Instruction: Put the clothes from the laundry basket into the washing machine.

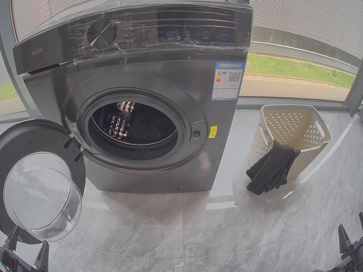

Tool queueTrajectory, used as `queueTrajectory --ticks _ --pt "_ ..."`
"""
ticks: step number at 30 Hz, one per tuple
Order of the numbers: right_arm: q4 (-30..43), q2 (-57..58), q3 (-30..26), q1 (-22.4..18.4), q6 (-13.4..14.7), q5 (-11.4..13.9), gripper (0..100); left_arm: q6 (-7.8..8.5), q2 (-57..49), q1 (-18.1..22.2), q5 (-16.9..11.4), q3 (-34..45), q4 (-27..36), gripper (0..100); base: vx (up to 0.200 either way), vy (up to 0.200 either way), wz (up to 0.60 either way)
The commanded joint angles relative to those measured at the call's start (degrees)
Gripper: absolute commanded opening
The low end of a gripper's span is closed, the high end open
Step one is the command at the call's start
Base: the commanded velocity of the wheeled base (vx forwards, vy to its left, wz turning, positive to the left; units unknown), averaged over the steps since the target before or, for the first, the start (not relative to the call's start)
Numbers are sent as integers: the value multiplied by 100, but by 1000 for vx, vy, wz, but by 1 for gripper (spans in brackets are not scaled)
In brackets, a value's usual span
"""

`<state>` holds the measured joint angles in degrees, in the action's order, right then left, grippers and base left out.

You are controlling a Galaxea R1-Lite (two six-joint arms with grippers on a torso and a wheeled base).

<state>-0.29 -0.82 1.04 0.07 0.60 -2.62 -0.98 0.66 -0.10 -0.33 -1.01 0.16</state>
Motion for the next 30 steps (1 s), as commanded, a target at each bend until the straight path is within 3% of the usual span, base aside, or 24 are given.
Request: queueTrajectory --ticks 1,2,5,7,9,12,13,15,20,30 --pt "-6 -24 19 1 28 113 100 -17 -66 1 -2 101 -7 100 0 0 0" --pt "3 -24 19 1 28 104 100 -17 -66 1 7 101 -7 100 0 0 0" --pt "-15 -24 11 1 -420 -10 100 -26 -66 1 7 101 2 100 0 0 0" --pt "-41 -15 2 19 -763 165 100 -26 -66 1 7 101 2 100 0 0 0" --pt "-138 20 -42 1 -701 517 100 -17 -66 1 7 101 2 100 0 0 0" --pt "-226 38 -95 10 -613 579 100 -17 -66 1 7 101 2 100 0 0 0" --pt "-23 29 -104 1 -60 297 100 -17 -66 1 -2 101 2 100 0 0 0" --pt "196 29 -51 10 107 121 100 -17 -66 1 7 101 2 100 0 0 0" --pt "196 20 -42 -7 -33 201 100 -8 -66 1 7 101 -7 100 0 0 0" --pt "179 38 -42 10 -60 201 100 -8 -66 1 7 101 2 100 0 -200 0"
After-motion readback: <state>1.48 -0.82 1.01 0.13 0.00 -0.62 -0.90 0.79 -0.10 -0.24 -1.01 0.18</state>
